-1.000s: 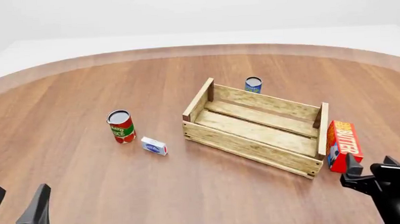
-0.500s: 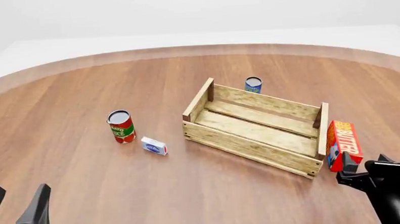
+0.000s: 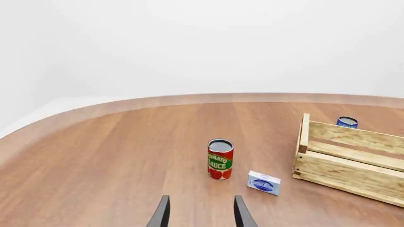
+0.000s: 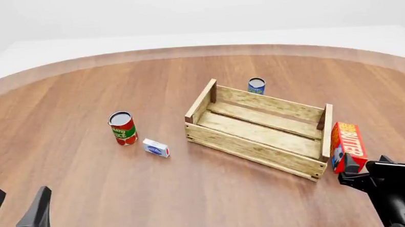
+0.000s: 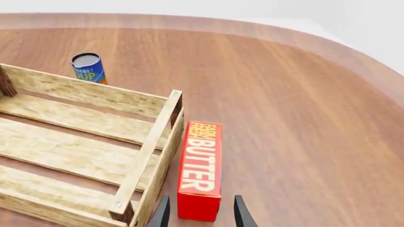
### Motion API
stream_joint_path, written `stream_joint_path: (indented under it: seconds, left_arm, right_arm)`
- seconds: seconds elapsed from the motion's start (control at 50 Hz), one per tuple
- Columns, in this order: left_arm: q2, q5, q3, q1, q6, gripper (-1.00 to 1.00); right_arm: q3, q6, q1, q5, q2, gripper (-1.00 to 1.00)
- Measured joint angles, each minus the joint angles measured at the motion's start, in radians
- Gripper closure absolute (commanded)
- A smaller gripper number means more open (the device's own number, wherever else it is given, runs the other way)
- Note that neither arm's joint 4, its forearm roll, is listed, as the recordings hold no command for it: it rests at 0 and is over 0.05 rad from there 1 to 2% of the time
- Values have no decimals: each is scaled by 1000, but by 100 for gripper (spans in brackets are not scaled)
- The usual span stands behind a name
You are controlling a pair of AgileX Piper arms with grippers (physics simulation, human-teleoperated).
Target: Pick up the butter and put it in the tray.
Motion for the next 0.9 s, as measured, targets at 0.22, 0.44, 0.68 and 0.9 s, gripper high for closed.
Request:
stream_joint_path:
  seconds: [0.22,0.44,0.68,0.9]
  left_arm:
    - [0,0,0,0,0,-100]
    - [0,0,0,0,0,-100]
    - [0,0,0,0,0,-100]
    - [0,0,0,0,0,-100]
  right_arm:
    - [-11,-2,-1,-13,32,-100]
    - [-23,-4,-1,-22,63,-100]
    - [-40,-4,2,-24,93,-100]
    - [-59,1,3,-25,121,-100]
